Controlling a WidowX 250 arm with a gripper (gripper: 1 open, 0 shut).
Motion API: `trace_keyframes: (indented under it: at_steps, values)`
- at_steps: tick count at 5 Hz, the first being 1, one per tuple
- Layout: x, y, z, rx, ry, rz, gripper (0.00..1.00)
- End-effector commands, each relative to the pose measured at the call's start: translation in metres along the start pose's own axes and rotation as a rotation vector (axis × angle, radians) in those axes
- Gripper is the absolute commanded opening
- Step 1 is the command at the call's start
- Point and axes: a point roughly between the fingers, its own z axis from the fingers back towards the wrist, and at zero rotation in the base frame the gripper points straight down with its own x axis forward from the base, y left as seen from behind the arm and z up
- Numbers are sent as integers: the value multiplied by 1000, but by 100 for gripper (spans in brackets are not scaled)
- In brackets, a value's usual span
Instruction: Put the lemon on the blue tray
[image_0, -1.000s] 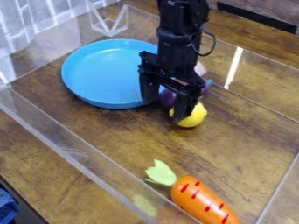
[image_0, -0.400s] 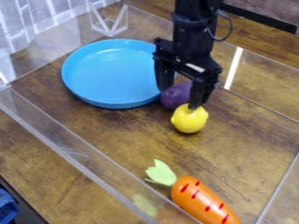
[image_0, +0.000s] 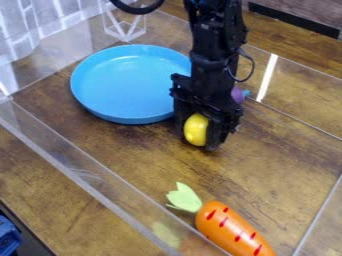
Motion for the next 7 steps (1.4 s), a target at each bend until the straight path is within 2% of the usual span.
trace_keyframes:
  at_steps: [1,2,4,5,6,7]
  values:
    - [1,5,16,17,-18,7,0]
    - [-2,6,23,25,-8,4,0]
    - [-22,15,54,40,8,15,0]
    - [-17,20,82,60,-4,-5,0]
    - [-13,29,113,93,-26,-20,0]
    - [-15,42,139,122,-31,26,0]
